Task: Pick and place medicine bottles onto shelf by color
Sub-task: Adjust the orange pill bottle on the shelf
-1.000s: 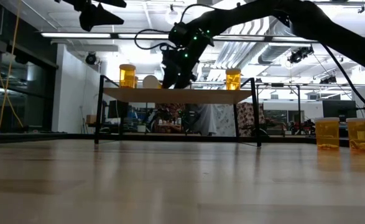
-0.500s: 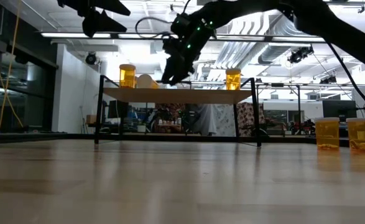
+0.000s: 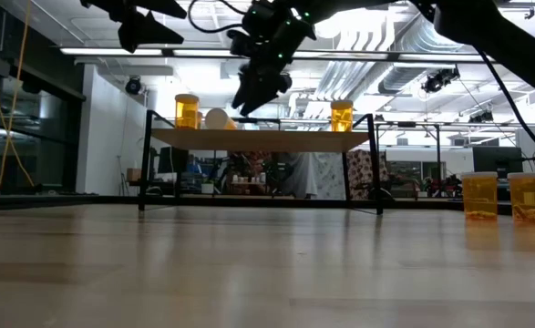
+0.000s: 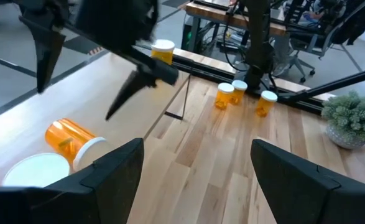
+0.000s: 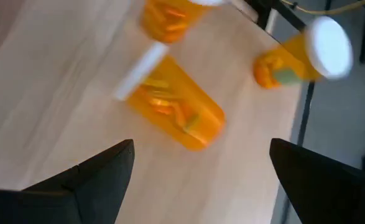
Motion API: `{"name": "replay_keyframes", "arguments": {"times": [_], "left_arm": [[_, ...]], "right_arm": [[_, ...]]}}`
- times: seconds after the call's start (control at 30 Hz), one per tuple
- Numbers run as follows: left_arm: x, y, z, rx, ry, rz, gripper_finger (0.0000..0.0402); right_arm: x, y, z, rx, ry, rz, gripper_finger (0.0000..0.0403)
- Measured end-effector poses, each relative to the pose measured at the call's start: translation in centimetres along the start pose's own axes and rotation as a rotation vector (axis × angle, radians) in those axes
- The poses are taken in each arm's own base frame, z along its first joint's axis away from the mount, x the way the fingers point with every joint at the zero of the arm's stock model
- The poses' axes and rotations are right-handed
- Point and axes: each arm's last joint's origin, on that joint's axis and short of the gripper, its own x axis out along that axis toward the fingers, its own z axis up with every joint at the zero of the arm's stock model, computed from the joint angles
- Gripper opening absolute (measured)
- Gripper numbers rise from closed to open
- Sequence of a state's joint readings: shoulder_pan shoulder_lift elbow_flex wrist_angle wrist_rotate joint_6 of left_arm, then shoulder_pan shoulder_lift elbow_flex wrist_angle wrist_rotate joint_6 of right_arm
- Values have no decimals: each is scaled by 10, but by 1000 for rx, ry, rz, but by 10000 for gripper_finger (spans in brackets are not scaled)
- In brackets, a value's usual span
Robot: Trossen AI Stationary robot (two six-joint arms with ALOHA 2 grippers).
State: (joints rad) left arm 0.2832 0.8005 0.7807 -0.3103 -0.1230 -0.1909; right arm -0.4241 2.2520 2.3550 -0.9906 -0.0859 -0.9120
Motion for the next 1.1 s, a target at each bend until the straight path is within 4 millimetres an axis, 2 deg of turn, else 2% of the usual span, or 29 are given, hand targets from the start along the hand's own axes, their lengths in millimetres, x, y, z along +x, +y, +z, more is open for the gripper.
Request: {"name": "replay_keyframes", "arguments": {"times": [0.2, 0.43, 0.63, 0.93, 1.1], "left_arm": [[0, -2, 0, 4, 1, -11, 287], [0, -2, 0, -12, 1, -11, 287], [0, -2, 0, -23, 3, -18, 287], [0, -2, -1, -30, 6, -21, 287], [0, -2, -1, -30, 6, -21, 287]], "right_arm": [[1, 14, 15, -98, -5, 28, 366], [6, 22, 31, -172, -54, 6, 366], [35, 27, 24, -170, -14, 38, 366], [41, 24, 23, -166, -24, 16, 366], [44, 24, 17, -94, 0, 44, 366]]}}
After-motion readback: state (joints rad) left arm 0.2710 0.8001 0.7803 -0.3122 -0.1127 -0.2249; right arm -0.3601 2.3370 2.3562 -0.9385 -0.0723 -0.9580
